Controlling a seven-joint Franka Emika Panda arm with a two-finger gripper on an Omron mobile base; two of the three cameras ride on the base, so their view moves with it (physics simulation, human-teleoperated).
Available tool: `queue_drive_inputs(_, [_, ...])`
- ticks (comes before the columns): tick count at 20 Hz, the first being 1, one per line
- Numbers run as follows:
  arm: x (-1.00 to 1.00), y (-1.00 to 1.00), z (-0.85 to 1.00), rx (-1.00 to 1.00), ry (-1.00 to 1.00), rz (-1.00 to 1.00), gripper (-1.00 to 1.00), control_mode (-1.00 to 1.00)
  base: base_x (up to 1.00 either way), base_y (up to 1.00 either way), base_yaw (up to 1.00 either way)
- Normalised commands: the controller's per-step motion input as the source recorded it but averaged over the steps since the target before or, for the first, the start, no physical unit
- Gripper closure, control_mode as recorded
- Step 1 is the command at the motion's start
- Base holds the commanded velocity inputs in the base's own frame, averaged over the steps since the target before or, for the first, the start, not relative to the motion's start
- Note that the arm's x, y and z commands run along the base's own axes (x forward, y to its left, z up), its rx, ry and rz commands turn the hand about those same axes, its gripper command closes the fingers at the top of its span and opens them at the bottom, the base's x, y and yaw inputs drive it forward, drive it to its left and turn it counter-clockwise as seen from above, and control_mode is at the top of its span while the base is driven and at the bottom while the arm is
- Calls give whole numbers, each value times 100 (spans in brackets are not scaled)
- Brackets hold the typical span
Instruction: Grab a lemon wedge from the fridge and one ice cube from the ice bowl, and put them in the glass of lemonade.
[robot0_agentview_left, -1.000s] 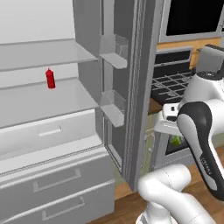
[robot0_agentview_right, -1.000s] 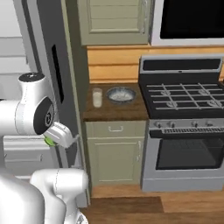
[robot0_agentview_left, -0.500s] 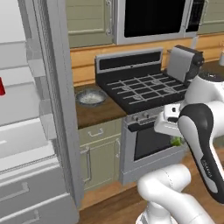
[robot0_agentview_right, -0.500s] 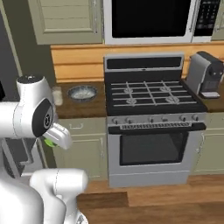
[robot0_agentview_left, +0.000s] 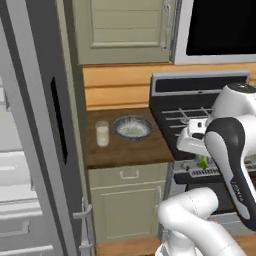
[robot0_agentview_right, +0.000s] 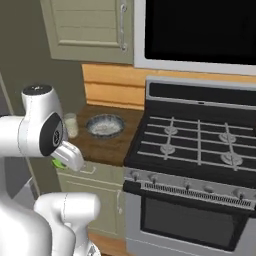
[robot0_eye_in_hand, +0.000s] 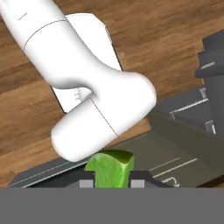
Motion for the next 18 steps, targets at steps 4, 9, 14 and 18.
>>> queue_drive_inputs(4, [0, 0, 0, 0, 0, 0, 100, 100, 5, 0, 72])
queue_drive_inputs(9, [0, 0, 0, 0, 0, 0, 100, 100, 19, -38, 35])
queue_drive_inputs(14, [0, 0, 0, 0, 0, 0, 100, 100, 72, -44, 5])
queue_drive_inputs(18, [0, 0, 0, 0, 0, 0, 100, 100, 80, -19, 4])
